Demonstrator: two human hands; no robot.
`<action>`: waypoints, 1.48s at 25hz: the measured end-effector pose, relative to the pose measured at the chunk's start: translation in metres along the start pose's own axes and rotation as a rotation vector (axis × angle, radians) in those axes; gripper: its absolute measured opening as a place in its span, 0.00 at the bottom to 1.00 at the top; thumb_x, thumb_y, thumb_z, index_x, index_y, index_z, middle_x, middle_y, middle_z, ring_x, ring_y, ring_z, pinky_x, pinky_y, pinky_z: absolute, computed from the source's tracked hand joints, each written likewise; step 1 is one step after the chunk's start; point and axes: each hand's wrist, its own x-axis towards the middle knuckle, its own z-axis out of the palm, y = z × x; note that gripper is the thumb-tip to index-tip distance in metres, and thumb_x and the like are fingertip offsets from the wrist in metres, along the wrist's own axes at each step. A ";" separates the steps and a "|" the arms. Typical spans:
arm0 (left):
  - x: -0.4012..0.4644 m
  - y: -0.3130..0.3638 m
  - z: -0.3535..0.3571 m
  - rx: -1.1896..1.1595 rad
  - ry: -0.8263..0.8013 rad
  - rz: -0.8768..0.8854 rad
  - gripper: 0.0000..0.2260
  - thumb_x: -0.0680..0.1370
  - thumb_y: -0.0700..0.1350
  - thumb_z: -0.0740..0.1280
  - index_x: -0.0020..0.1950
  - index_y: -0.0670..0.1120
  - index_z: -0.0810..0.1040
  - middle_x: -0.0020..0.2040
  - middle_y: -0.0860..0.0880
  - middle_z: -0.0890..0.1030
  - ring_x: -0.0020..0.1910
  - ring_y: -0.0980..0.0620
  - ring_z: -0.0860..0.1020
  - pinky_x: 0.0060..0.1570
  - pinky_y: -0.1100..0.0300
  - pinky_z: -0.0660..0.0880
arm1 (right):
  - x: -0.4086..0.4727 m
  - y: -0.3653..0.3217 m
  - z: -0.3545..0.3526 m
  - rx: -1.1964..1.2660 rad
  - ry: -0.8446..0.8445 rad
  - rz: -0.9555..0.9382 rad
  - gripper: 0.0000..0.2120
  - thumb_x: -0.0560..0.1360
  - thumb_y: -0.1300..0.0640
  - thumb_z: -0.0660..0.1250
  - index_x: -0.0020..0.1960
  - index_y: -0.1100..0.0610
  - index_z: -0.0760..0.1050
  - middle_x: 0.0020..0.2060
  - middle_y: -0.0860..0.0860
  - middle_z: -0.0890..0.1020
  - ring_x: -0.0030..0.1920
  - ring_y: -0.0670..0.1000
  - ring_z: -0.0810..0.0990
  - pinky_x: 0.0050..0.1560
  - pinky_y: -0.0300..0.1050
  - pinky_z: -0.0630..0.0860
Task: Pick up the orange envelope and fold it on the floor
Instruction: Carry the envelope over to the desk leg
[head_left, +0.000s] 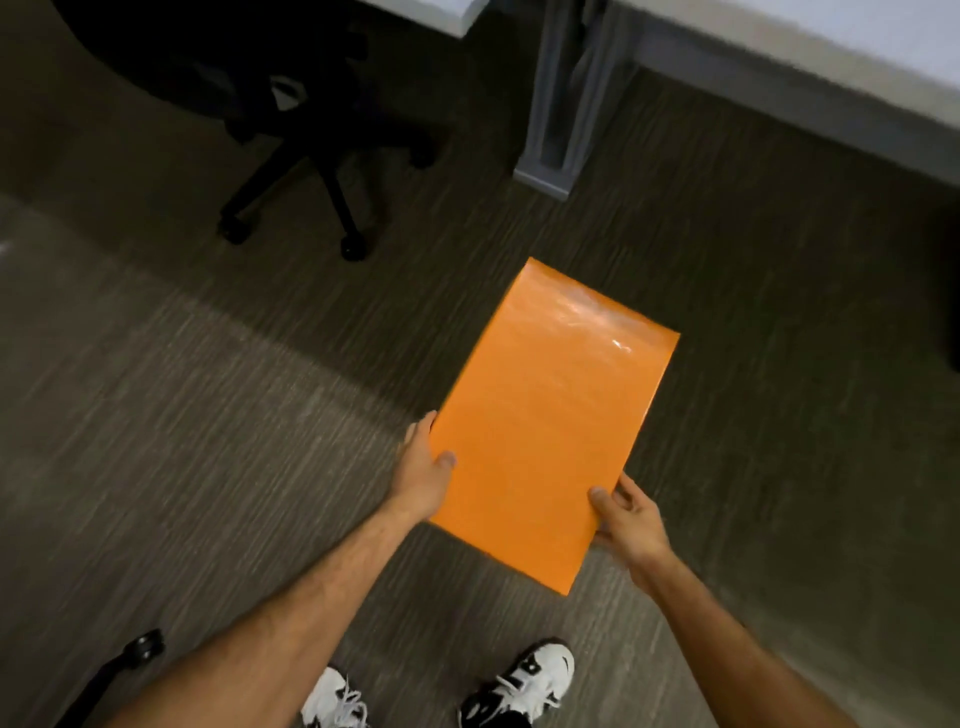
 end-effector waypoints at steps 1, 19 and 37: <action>-0.002 0.024 0.003 0.008 0.002 0.025 0.29 0.82 0.43 0.63 0.81 0.50 0.56 0.78 0.47 0.62 0.73 0.44 0.67 0.70 0.44 0.69 | -0.003 -0.021 -0.013 0.004 0.013 -0.017 0.31 0.77 0.52 0.71 0.77 0.50 0.64 0.56 0.44 0.85 0.50 0.50 0.87 0.38 0.45 0.84; 0.276 0.152 0.121 0.109 0.018 0.127 0.26 0.80 0.45 0.66 0.77 0.45 0.64 0.74 0.42 0.70 0.72 0.43 0.70 0.69 0.53 0.66 | 0.266 -0.146 -0.083 -0.021 0.216 -0.038 0.18 0.80 0.62 0.65 0.69 0.52 0.70 0.48 0.51 0.80 0.44 0.52 0.79 0.37 0.45 0.74; 0.553 0.126 0.273 0.165 0.084 0.272 0.25 0.79 0.51 0.65 0.75 0.49 0.67 0.72 0.42 0.71 0.69 0.38 0.72 0.68 0.44 0.69 | 0.563 -0.097 -0.116 -0.125 0.295 -0.269 0.21 0.83 0.66 0.56 0.75 0.59 0.65 0.45 0.66 0.78 0.39 0.59 0.78 0.36 0.50 0.75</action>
